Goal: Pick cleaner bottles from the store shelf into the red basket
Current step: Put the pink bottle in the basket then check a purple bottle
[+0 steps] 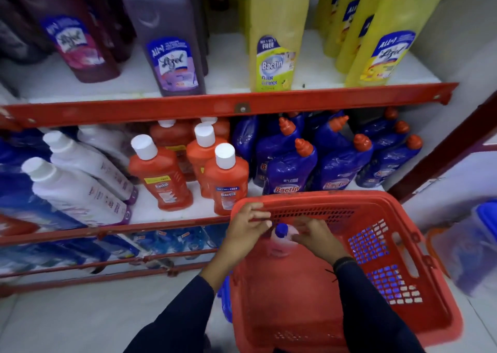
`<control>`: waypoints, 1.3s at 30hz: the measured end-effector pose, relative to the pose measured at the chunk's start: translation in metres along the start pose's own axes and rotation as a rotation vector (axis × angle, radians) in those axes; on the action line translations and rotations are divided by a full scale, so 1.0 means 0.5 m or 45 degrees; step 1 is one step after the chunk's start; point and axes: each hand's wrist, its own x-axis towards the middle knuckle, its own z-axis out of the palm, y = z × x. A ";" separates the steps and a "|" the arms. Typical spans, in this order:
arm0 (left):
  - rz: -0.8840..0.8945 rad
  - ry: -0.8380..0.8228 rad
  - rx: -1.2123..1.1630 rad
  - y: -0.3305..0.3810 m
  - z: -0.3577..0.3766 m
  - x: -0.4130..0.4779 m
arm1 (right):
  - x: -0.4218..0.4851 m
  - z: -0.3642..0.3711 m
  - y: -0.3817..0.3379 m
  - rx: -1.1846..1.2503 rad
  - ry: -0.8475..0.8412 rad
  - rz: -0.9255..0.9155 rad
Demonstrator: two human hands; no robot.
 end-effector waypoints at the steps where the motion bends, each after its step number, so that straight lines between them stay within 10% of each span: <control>1: 0.102 0.032 -0.023 0.033 -0.026 -0.016 | -0.012 -0.014 -0.040 0.086 0.043 -0.030; 13: 0.947 0.837 0.489 0.309 -0.423 -0.022 | 0.021 -0.121 -0.579 0.849 0.508 -0.914; 27: 0.765 0.811 1.457 0.224 -0.552 0.099 | 0.258 -0.093 -0.697 0.757 0.504 -0.744; 39: 0.792 0.825 1.428 0.211 -0.552 0.116 | 0.143 -0.034 -0.787 0.418 1.443 -0.842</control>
